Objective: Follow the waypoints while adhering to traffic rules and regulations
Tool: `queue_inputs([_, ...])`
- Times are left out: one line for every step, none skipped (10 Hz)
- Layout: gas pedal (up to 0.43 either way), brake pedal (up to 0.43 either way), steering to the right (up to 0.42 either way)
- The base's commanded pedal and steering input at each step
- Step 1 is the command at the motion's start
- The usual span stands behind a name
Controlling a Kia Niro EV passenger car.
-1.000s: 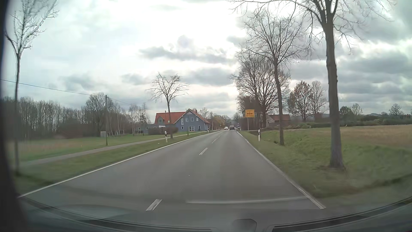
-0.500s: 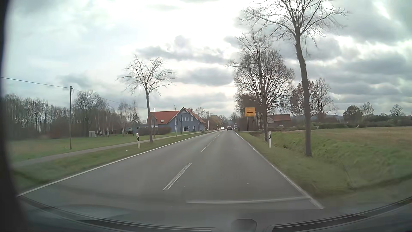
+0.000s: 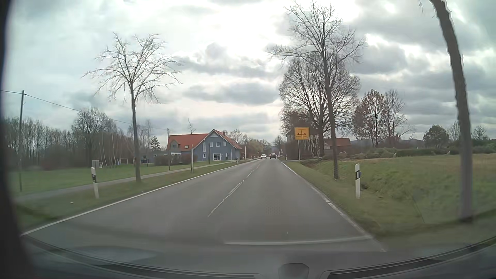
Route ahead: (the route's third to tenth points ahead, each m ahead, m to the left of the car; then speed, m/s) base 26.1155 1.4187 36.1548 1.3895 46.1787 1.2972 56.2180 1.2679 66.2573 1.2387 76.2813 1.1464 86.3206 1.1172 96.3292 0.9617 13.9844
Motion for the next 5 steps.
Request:
queue_inputs([0.138,0.000,0.010])
queue_inputs([0.138,0.000,0.008])
queue_inputs([0.138,0.000,0.005])
queue_inputs([0.157,0.000,0.003])
queue_inputs([0.177,0.000,0.003])
